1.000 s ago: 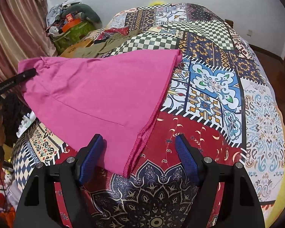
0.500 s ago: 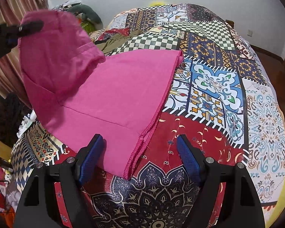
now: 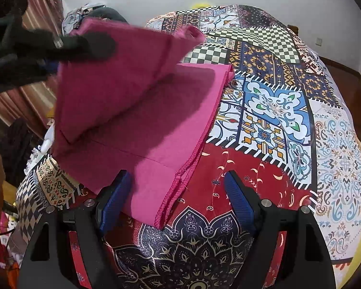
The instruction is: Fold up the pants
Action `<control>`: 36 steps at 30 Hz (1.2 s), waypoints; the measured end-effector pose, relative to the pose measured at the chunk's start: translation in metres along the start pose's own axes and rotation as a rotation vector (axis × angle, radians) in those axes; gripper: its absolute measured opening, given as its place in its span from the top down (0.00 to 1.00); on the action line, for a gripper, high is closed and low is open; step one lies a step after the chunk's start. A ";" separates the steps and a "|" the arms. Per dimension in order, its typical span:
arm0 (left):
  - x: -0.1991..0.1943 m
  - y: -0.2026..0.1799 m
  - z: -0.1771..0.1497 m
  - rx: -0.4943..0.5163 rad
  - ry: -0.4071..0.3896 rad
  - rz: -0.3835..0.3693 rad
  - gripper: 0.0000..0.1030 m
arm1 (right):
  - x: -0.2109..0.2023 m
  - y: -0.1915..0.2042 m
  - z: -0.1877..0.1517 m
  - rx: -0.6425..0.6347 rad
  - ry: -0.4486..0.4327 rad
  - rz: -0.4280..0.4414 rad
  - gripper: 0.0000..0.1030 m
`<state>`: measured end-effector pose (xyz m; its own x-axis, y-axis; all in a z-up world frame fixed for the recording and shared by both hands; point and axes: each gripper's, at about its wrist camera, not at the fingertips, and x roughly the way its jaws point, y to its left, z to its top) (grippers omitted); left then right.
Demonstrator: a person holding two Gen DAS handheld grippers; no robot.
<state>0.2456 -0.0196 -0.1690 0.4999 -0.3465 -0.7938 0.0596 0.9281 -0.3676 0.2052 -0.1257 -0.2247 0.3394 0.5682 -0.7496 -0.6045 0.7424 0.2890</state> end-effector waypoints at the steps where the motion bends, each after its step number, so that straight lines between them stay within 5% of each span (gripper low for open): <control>1: 0.003 -0.001 -0.002 -0.002 0.018 -0.014 0.82 | 0.000 0.000 -0.001 0.000 0.000 0.001 0.24; 5: 0.010 0.002 -0.004 -0.012 0.068 -0.049 0.76 | -0.001 0.000 -0.001 0.001 -0.003 0.006 0.24; 9: -0.004 0.004 -0.002 -0.014 0.032 -0.053 0.48 | -0.002 -0.001 -0.001 0.004 -0.006 0.012 0.24; 11: -0.014 0.004 0.002 0.002 0.002 -0.037 0.46 | -0.002 -0.002 -0.002 0.008 -0.008 0.013 0.24; 15: -0.029 0.012 0.015 0.054 -0.074 0.091 0.31 | -0.005 -0.002 -0.003 0.021 -0.012 0.011 0.25; 22: -0.026 0.051 0.046 0.114 -0.125 0.295 0.20 | -0.013 -0.008 -0.004 0.058 -0.025 -0.021 0.25; 30: 0.038 0.112 0.091 0.074 0.008 0.413 0.19 | -0.027 -0.021 -0.004 0.094 -0.051 -0.092 0.25; 36: 0.094 0.139 0.096 0.044 0.152 0.432 0.19 | -0.031 -0.029 -0.001 0.106 -0.054 -0.127 0.25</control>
<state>0.3839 0.0905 -0.2479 0.3547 0.0609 -0.9330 -0.0880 0.9956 0.0316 0.2115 -0.1647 -0.2106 0.4482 0.4839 -0.7517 -0.4763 0.8408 0.2573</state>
